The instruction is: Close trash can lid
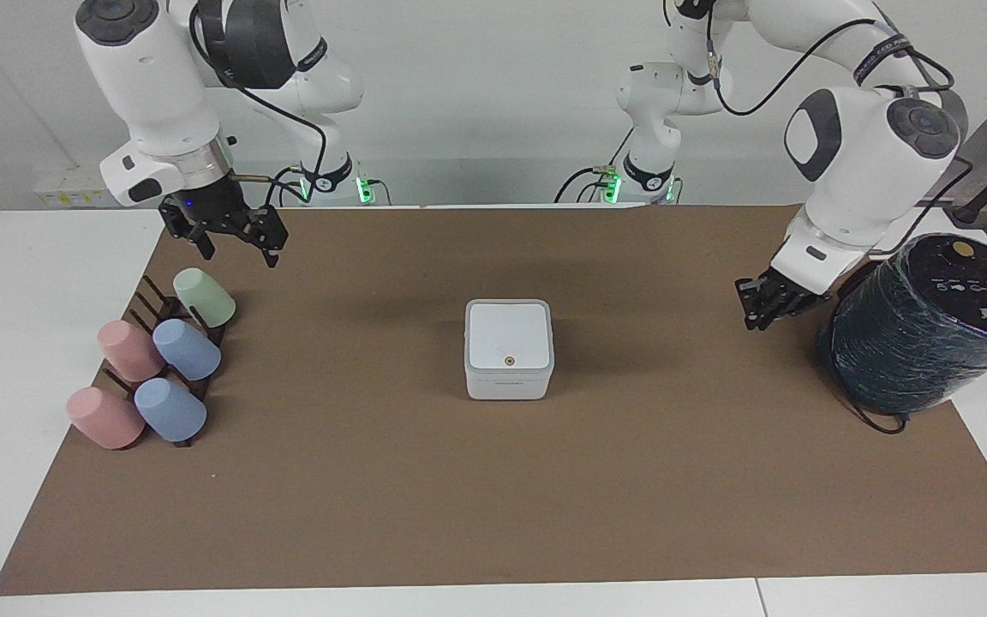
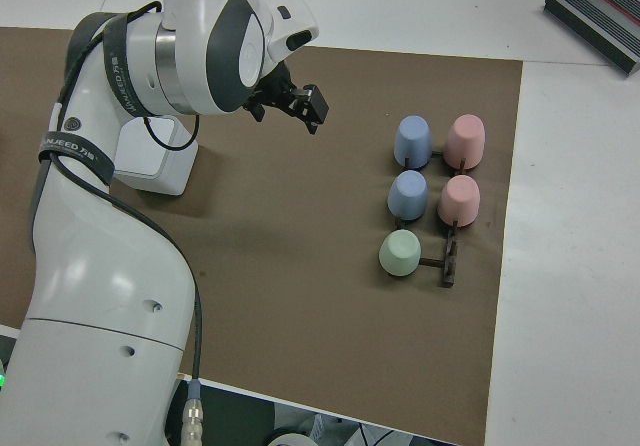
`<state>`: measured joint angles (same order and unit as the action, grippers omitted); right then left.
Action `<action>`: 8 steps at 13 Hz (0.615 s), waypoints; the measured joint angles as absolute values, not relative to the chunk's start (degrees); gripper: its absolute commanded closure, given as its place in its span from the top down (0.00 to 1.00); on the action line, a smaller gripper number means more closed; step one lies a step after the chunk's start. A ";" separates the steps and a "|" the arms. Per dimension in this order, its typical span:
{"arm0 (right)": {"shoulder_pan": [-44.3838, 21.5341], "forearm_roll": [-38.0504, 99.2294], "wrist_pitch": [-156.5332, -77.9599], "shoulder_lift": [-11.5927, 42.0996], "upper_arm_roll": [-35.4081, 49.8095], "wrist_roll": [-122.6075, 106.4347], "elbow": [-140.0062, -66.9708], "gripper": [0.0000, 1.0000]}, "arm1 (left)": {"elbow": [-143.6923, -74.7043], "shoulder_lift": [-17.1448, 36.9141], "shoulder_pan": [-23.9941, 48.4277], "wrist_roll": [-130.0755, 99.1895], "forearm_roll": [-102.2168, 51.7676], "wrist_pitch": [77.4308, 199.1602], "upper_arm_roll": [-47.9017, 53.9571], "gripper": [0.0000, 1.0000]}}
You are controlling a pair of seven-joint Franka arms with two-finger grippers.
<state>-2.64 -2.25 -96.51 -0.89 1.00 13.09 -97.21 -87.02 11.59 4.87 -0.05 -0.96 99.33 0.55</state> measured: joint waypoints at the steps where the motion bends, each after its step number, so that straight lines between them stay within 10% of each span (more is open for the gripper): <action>1: -2.64 -2.25 -96.51 -0.89 1.00 13.09 -97.21 1.00 | -86.99 10.31 4.85 0.04 -0.23 98.35 0.60 0.94; 8: -2.64 -2.25 -96.51 -0.89 1.00 13.09 -97.21 1.00 | -86.98 5.33 4.91 0.03 0.23 96.91 1.15 1.00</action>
